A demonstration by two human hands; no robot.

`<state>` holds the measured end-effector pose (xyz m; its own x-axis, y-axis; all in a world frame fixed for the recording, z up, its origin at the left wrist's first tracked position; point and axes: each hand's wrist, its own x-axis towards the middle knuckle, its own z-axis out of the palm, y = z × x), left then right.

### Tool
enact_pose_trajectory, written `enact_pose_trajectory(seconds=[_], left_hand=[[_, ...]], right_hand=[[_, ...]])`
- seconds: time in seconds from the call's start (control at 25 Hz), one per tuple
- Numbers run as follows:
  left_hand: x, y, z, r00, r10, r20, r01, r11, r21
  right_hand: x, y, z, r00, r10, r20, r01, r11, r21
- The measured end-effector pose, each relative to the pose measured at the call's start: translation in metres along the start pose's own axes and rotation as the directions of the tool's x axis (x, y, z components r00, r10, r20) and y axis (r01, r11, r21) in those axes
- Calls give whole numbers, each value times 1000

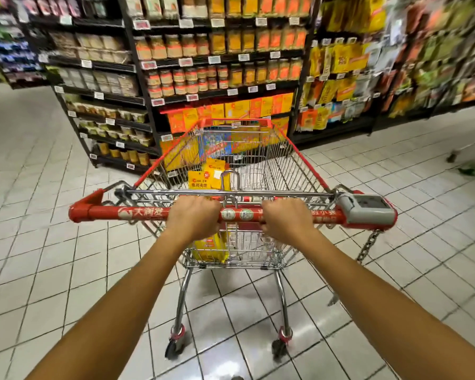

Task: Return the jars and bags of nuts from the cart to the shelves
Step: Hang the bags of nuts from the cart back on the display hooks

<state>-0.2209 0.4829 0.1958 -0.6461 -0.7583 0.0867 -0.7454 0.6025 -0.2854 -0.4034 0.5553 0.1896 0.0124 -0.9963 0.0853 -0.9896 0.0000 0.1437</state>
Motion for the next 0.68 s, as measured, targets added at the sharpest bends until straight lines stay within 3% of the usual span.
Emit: enact_pose_trajectory(seconds=[0.44, 0.68], left_hand=[[253, 57, 17, 998, 7, -54, -13, 994, -106], [383, 116, 18, 998, -41, -47, 37, 996, -86]], right_hand=[[156, 194, 38, 992, 94, 88, -88, 994, -68], [218, 326, 70, 998, 56, 23, -54, 996, -71]])
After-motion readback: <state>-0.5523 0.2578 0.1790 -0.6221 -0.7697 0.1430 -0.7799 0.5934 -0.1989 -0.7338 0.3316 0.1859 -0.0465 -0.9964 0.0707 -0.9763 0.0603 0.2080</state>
